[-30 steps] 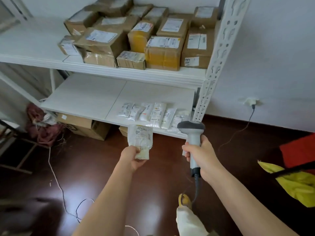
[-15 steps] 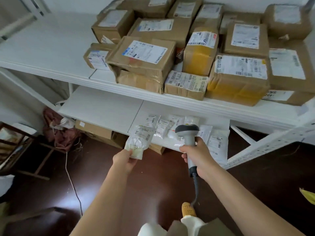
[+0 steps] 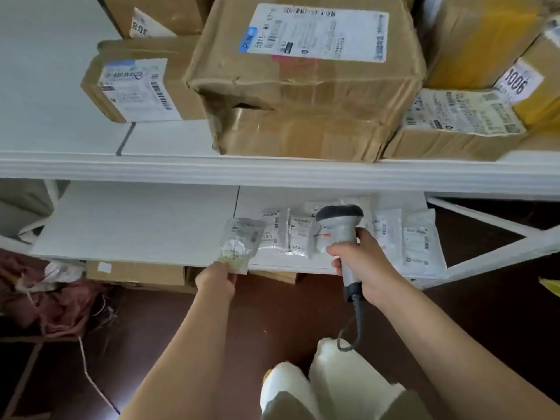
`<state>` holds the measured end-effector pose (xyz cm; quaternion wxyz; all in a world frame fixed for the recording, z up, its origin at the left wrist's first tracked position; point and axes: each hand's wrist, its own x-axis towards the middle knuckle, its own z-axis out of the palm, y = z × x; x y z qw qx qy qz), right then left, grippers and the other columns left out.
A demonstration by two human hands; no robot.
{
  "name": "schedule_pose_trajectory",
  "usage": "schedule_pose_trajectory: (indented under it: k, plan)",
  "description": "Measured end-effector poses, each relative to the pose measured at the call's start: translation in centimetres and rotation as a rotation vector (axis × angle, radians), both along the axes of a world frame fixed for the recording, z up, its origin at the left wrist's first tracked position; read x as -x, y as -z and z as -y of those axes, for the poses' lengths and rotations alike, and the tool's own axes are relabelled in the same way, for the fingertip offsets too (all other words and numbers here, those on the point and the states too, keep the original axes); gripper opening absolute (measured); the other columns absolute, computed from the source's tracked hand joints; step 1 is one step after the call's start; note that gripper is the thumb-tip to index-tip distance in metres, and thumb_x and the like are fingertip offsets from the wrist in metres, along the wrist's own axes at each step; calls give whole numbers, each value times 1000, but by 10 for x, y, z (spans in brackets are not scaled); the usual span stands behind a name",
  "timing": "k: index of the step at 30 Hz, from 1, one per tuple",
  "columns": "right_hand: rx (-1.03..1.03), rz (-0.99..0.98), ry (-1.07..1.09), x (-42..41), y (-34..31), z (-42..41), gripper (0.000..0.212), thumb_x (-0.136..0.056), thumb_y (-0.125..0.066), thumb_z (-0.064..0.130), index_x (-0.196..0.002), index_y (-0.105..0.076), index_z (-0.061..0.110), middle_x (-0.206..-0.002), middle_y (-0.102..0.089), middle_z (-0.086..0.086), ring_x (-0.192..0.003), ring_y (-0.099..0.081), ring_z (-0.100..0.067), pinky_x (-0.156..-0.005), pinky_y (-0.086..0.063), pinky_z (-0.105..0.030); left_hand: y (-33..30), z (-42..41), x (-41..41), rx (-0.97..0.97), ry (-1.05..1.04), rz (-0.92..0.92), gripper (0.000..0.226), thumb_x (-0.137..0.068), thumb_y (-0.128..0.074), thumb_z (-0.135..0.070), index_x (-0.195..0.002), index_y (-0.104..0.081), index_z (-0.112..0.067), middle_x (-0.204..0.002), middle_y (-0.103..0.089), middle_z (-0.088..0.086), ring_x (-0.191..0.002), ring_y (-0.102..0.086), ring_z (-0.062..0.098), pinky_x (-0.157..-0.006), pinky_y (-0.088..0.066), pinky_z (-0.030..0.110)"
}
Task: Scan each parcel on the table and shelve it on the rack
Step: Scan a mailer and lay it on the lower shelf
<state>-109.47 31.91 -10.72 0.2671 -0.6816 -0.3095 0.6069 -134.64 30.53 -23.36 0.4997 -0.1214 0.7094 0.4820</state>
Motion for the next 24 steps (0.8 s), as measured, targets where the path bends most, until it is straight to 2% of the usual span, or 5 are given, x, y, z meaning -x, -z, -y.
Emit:
schedule_pose_trajectory:
  k: [11,15,18,20,24]
  plan:
    - [-84,78,22,-1,143,-47,34,-86,-66,1,-116,-53,13,-89,-63,-8,-62,-57,-15,-56,-48,-24,162,-88,6,206,726,-646,37,-100,-50,-28,-135,-51,-15,-127,-59,2,-115,-59,18,-83,-44,21]
    - [-60,66,93,-14,154,-49,34,-86,-64,0,-117,-53,10,-89,-61,-10,-60,-56,-16,-56,-47,-26,168,-99,-3,114,334,-193,50,-95,-54,-16,-143,-42,-7,-146,-46,12,-111,-51,25,-64,-44,25]
    - [-31,34,133,-23,127,-44,34,-86,-63,-2,-116,-53,10,-85,-60,-9,-58,-55,-15,-52,-46,-24,138,-95,-17,75,177,-52,42,-100,-46,-5,-142,-44,-1,-147,-43,17,-115,-49,32,-61,-45,9]
    - [-19,10,170,-30,102,-40,34,-86,-64,-2,-115,-53,10,-84,-60,-8,-57,-55,-14,-50,-46,-23,104,-95,-36,86,266,-24,31,-98,-48,-2,-128,-53,0,-131,-52,17,-94,-53,26,-79,-50,23]
    - [2,1,256,-52,49,-23,33,-86,-64,-1,-114,-51,12,-84,-59,-9,-56,-54,-15,-52,-47,-26,30,-93,-92,58,416,122,6,-96,-50,1,-100,-55,0,-86,-59,14,-72,-57,25,-52,-56,29]
